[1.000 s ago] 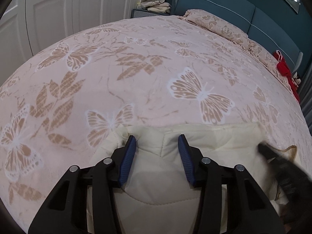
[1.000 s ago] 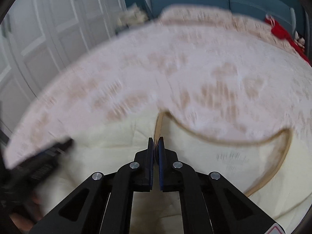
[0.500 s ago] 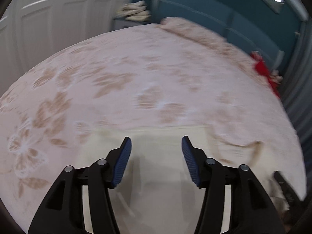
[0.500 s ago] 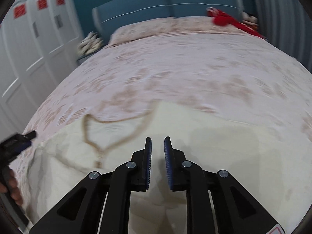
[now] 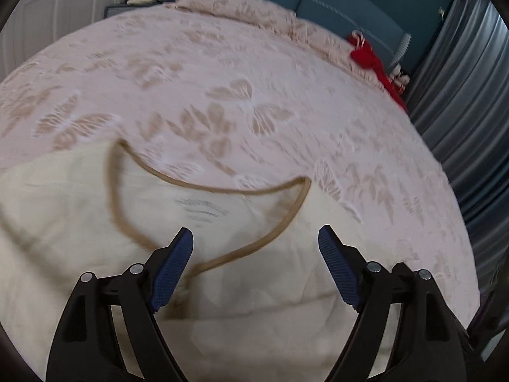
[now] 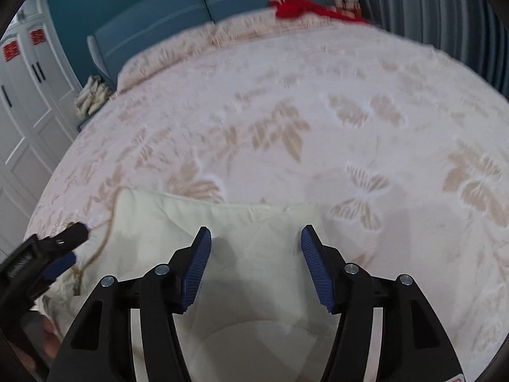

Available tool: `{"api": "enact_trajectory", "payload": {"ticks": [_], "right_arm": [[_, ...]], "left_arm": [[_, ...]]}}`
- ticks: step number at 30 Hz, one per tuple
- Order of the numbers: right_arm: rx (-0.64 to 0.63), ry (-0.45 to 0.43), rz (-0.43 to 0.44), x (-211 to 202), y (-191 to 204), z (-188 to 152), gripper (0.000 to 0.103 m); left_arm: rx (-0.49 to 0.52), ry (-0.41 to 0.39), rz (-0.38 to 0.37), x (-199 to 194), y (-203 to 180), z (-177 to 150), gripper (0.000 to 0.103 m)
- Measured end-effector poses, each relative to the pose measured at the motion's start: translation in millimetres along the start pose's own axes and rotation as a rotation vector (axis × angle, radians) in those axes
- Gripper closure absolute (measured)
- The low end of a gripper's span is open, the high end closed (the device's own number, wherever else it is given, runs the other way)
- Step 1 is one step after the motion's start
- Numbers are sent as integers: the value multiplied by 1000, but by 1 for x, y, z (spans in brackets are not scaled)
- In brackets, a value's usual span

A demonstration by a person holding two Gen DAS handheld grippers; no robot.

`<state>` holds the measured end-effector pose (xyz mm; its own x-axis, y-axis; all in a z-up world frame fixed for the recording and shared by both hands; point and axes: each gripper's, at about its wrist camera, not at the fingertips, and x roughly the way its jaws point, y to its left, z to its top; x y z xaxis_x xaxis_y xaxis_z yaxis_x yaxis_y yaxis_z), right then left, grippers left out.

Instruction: Fold large clothes

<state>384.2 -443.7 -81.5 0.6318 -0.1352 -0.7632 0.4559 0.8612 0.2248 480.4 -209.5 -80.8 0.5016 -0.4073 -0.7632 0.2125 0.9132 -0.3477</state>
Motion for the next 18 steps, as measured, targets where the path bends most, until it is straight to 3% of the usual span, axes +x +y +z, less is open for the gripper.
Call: {"api": "enact_trajectory", "payload": {"ticks": [2,3,5,6,8,14,18], "right_arm": [[-22,13,-12,8,2,-1,52],[-45,12,-22,10,6,-2,64],[-93,17,-39,11,15,-3,82],[-112,15,-44,12,18,-3,89],[-133,-2,-51,9,20,-3,93],[-138,34,-86,19,18,-7,92],[-164,-20,-79,-17,31,4,84]], "left_arm": [[2,30,-9,13,-3,-2,28],[14,44,-6,20,-6,-2,33],[48,62,-8,28,-10,-2,65],[75,68,3,32,-13,-2,74],[107,67,30,35,-15,-4,86],[123,49,47,35,-12,-8,88],[152,-26,51,-3,-8,-2,87]]}}
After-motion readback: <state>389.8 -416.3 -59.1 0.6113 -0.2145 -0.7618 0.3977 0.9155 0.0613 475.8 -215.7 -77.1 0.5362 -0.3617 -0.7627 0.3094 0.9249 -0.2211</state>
